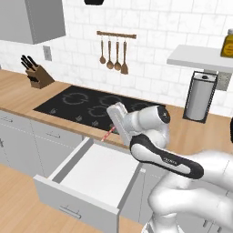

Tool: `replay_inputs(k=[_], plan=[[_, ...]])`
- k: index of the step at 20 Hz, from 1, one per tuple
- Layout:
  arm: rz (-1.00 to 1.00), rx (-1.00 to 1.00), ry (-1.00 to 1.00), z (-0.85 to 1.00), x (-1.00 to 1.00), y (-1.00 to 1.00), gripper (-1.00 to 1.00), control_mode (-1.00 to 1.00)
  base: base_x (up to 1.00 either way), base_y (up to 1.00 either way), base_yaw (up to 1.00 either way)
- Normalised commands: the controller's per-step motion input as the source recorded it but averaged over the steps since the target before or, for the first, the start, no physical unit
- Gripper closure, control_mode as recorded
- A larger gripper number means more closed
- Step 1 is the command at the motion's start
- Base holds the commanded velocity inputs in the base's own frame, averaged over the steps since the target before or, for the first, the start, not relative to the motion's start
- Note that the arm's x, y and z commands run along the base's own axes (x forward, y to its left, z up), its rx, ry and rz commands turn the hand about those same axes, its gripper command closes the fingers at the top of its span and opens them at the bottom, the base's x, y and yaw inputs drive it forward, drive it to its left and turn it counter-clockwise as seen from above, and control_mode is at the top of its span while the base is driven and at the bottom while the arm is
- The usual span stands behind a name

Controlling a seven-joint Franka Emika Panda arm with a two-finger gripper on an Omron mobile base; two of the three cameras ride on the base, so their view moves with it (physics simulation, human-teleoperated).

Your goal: Take a straw from the drawer in front and place it inside the glass cup on the dining counter.

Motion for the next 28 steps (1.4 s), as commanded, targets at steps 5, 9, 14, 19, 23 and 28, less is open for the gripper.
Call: replay_inputs(k=[5,9,14,19,23,28], plan=[[-0.02,-0.17,0.14,0.33,-0.96,-0.65,1.00,-1.00,0.00,0.00,0.00],[-0.06,-0.18,0.20,0.06,-0.81,-0.49,1.00,-1.00,0.00,0.00,0.00],[-0.17,-0.02,0.06,-0.11,-0.38,-0.75,1.00,-1.00,0.00,0.00,0.00],[-0.09,0.02,-0.06,-0.36,0.01,-0.55,1.00,-1.00,0.00,0.00,0.00],[0.00,-0.02,-0.10,-0.54,0.16,-0.09,1.00,-1.00,0.00,0.00,0.00],[0.00,-0.09,-0.13,-0.62,0.36,0.05,1.00,-1.00,0.00,0.00,0.00]])
